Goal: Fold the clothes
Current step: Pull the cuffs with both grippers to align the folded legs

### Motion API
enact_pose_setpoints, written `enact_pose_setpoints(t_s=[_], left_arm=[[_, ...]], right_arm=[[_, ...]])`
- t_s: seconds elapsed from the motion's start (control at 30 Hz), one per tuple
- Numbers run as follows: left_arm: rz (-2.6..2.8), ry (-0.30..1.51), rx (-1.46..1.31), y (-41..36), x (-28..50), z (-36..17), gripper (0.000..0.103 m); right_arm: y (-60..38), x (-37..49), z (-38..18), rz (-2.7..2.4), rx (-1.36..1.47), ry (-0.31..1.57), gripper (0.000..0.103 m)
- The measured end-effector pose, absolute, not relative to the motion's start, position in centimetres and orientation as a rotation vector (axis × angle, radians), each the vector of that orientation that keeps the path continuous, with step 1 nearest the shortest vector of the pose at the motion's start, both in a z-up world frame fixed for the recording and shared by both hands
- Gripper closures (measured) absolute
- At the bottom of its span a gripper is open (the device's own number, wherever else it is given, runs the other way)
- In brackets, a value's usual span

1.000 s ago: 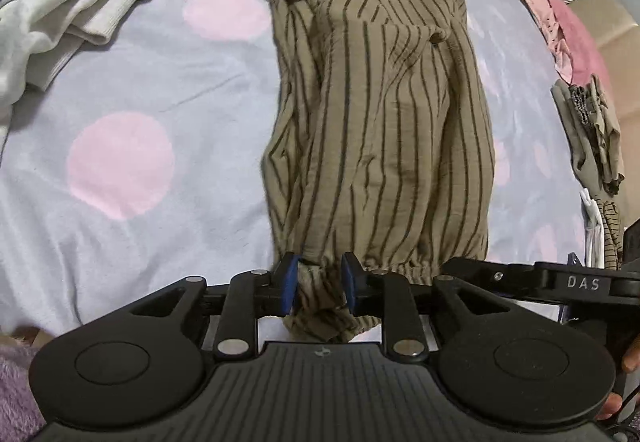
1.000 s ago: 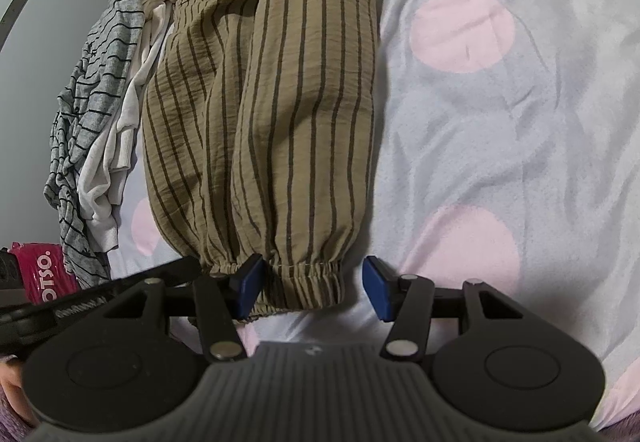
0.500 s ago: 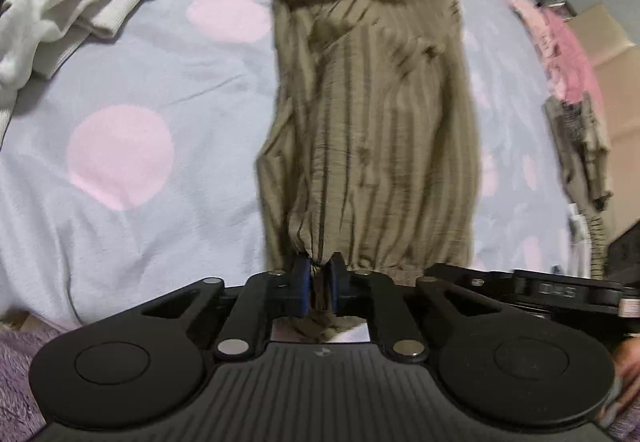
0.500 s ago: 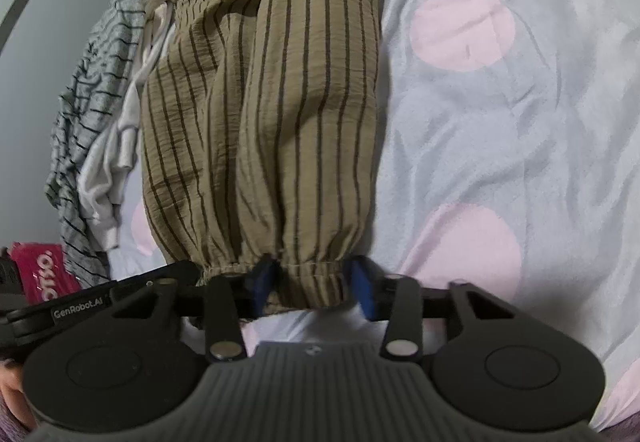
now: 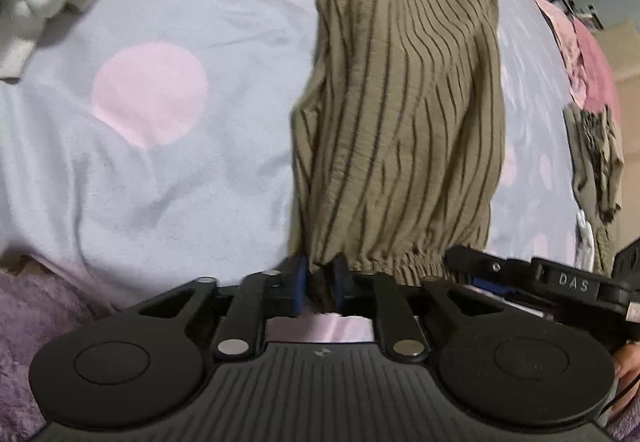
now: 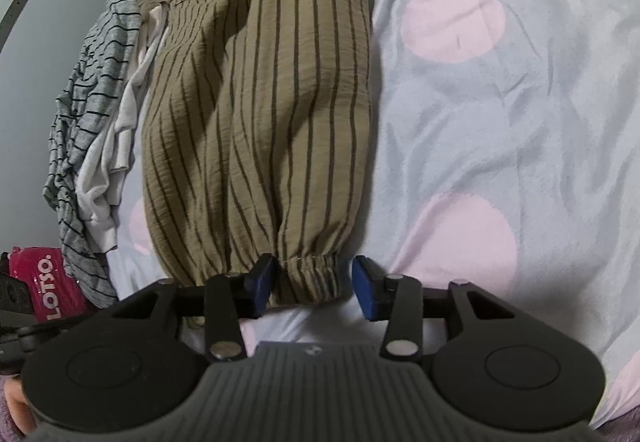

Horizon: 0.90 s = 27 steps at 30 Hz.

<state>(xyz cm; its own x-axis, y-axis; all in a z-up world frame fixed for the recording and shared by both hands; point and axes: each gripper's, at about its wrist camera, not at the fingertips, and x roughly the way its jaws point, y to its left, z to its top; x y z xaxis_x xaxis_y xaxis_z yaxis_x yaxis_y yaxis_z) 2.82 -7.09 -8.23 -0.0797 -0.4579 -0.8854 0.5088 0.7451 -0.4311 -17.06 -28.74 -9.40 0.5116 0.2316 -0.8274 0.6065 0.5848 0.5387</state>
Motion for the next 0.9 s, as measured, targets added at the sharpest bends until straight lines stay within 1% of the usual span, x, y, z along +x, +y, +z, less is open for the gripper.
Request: enact_pose_setpoints(t_s=[0.03, 0.07, 0.23, 0.3, 0.37, 0.4, 0.43, 0.47, 0.53, 0.73, 0.83, 0.9], left_arm=[[-0.798, 1.433, 0.053, -7.1, 2.8, -8.2, 0.076], [-0.798, 1.430, 0.058, -7.2, 2.8, -8.3, 0.076], [-0.830, 1.444, 0.060, -8.0, 2.9, -9.6, 0.075], [-0.844, 1.433, 0.067, -8.5, 2.8, -9.8, 0.075], [-0.849, 1.425, 0.064, -8.5, 2.7, -9.9, 0.078], [-0.851, 1.423, 0.058, -8.4, 2.7, -9.9, 0.083], [-0.853, 1.427, 0.042, -8.3, 2.8, -9.8, 0.088], [-0.865, 1.434, 0.017, -8.1, 2.8, -9.6, 0.090], [-0.895, 1.448, -0.031, -7.7, 2.6, -9.1, 0.094], [-1.010, 1.491, -0.213, -6.6, 1.1, -6.6, 0.096], [-1.024, 1.528, -0.210, -6.1, -0.1, -6.1, 0.097], [-1.013, 1.549, -0.150, -6.2, -1.4, -6.3, 0.097]], right_arm=[[-28.8, -17.1, -9.5, -0.273, 0.958, 1.042, 0.056], [-28.8, -17.0, -9.7, -0.272, 0.960, 1.039, 0.056], [-28.6, -16.3, -10.8, -0.266, 0.960, 1.025, 0.053], [-28.5, -16.3, -10.9, -0.268, 0.957, 1.022, 0.057], [-28.5, -16.3, -10.8, -0.267, 0.957, 1.015, 0.070], [-28.6, -16.3, -10.7, -0.269, 0.963, 1.013, 0.071], [-28.6, -16.5, -10.4, -0.271, 0.972, 1.009, 0.075], [-28.6, -16.7, -10.1, -0.273, 0.981, 1.004, 0.079], [-28.7, -17.3, -9.3, -0.276, 1.003, 0.981, 0.082], [-31.0, -21.8, -6.3, -0.309, 1.173, 0.881, 0.083], [-31.5, -24.4, -5.0, -0.326, 1.229, 0.846, 0.084], [-30.8, -25.4, -4.6, -0.341, 1.222, 0.856, 0.084]])
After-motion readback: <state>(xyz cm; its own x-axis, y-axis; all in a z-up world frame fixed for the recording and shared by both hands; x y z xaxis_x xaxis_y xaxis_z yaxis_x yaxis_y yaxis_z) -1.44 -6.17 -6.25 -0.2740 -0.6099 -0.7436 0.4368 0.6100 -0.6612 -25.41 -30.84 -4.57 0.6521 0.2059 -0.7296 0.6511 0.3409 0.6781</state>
